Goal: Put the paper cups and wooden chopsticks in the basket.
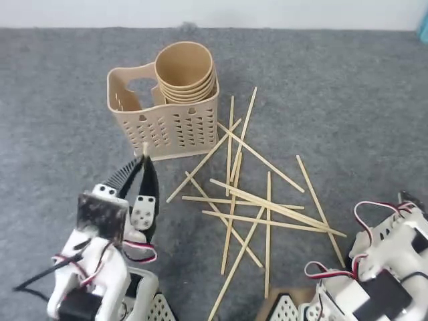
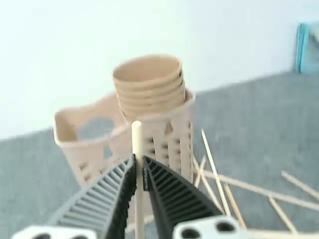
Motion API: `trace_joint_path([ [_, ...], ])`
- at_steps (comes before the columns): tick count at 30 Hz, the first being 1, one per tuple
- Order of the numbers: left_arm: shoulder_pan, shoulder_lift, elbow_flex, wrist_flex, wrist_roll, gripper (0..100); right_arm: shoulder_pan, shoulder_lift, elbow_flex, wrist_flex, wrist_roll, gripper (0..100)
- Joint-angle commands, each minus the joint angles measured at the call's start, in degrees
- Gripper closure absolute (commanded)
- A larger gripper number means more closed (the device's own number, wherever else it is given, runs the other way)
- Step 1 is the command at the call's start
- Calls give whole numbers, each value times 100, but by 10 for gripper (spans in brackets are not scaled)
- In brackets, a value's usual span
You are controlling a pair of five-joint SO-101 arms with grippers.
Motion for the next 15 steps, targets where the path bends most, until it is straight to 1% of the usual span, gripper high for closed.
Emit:
trace_joint_path([
  [1, 9, 299, -462, -949, -79, 987, 110, -66, 105, -4, 123, 990],
  [3, 0, 510, -585, -1705, -79, 987, 110, -66, 105, -4, 123, 990],
  [9, -9, 1134, -620, -4589, -70, 988, 163, -66, 105, 4, 123, 990],
  [11, -167, 1503, -699, -5204, -79, 988, 251, -66, 105, -4, 123, 990],
  [15, -703, 2646, -1165, -6101, -79, 988, 259, -75, 105, 4, 123, 990],
])
